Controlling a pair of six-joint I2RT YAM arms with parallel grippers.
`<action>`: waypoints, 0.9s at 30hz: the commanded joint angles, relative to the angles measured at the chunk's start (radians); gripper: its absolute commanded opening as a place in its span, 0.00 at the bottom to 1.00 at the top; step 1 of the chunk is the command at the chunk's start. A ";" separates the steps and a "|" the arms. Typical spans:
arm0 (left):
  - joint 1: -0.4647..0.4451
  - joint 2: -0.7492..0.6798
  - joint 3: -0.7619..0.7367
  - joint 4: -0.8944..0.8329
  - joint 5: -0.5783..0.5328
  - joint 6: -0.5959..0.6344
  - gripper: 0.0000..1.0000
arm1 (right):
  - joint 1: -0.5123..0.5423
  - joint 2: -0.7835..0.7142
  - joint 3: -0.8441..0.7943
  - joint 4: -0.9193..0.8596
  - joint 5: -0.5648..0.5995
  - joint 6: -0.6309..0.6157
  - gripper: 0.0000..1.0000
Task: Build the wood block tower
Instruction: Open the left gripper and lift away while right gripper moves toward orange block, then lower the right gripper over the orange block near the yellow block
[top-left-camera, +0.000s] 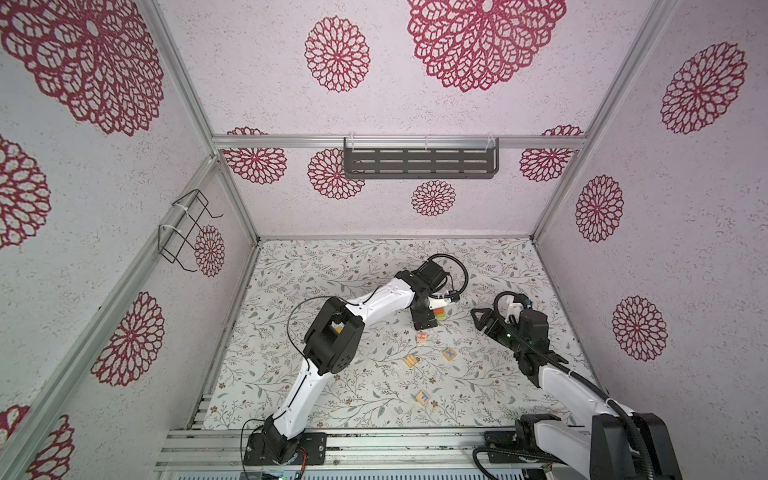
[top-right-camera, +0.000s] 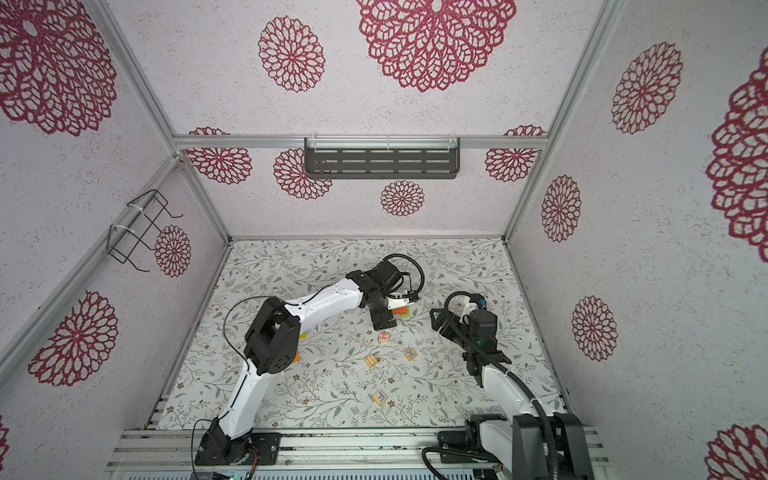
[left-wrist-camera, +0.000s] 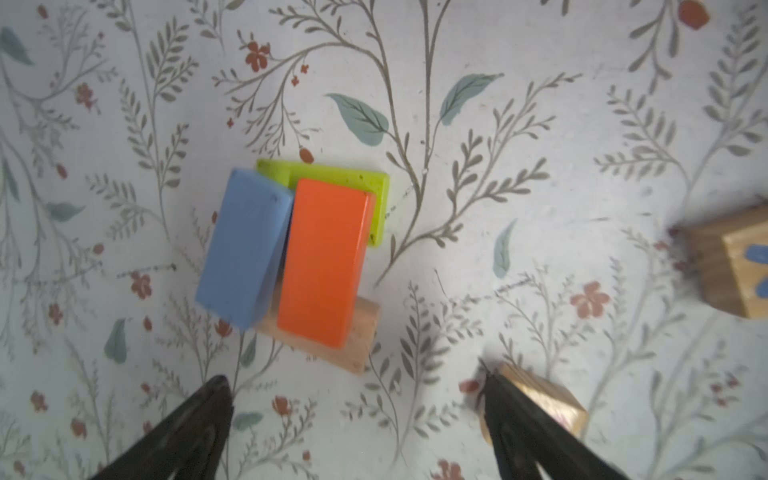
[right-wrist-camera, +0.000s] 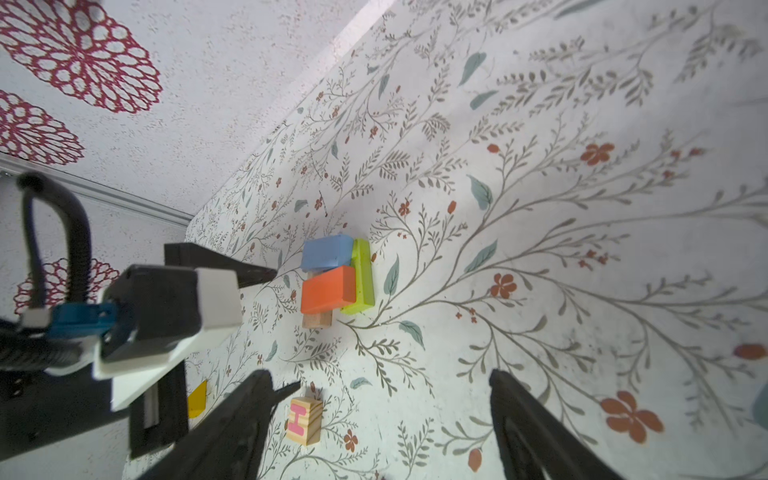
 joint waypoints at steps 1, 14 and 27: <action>-0.015 -0.173 -0.104 0.131 -0.027 -0.047 0.97 | -0.003 -0.057 0.060 -0.131 0.024 -0.061 0.82; -0.046 -0.654 -0.555 0.377 -0.403 -0.403 0.97 | 0.225 -0.048 0.247 -0.399 0.116 -0.127 0.79; 0.007 -1.091 -0.821 0.257 -0.623 -0.946 0.97 | 0.595 0.280 0.582 -0.549 0.304 -0.139 0.74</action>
